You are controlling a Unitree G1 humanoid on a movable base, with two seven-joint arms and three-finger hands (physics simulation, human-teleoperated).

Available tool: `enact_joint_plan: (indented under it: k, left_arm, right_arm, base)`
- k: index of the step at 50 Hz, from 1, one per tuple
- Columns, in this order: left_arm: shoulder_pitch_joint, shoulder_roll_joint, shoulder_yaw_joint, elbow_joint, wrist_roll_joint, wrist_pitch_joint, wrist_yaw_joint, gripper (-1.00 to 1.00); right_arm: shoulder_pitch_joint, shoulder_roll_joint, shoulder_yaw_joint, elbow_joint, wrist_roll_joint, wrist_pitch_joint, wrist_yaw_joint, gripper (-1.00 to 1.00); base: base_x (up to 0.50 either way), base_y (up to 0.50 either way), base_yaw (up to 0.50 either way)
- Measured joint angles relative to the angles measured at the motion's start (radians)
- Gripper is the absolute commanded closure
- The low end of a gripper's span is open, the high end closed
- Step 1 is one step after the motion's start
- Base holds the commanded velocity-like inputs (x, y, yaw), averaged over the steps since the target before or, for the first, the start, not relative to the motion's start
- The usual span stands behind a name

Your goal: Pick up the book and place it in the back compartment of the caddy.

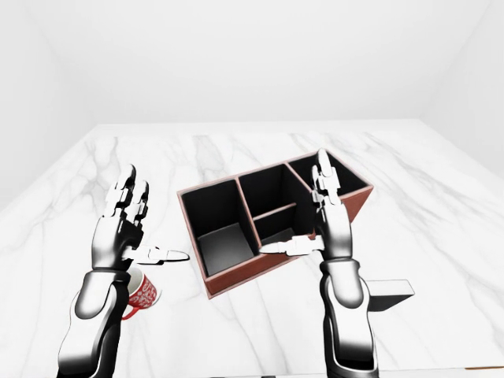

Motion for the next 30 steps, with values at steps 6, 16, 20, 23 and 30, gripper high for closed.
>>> enact_joint_plan:
  k: [6,16,20,23,30]
  left_arm:
    - [-0.001,0.0,0.0,0.001,0.0,0.0,0.0,-1.0]
    - [-0.001,0.0,0.001,0.0,0.0,0.0,0.0,-1.0]
    - [-0.001,0.0,0.001,0.002,0.0,0.0,0.0,-1.0]
    - [-0.001,0.001,0.001,0.002,0.0,0.0,0.0,-1.0]
    - [-0.002,0.001,0.002,0.003,-0.001,0.0,0.0,-1.0]
  right_arm:
    - [-0.005,-0.001,0.003,-0.004,-0.021,0.0,-0.001,-1.0]
    - [-0.011,-0.025,-0.003,-0.039,-0.125,0.0,0.028,-1.0]
    - [-0.013,-0.028,-0.008,-0.053,-0.165,0.0,0.047,-1.0]
    - [-0.013,-0.029,-0.011,-0.059,-0.189,0.0,0.059,-1.0]
    - [-0.019,-0.033,-0.022,-0.072,-0.236,0.0,0.085,-1.0]
  base:
    - [0.0,0.0,0.0]
    - [0.0,0.0,0.0]
    - [0.0,0.0,0.0]
    - [0.0,0.0,0.0]
    - [0.0,0.0,0.0]
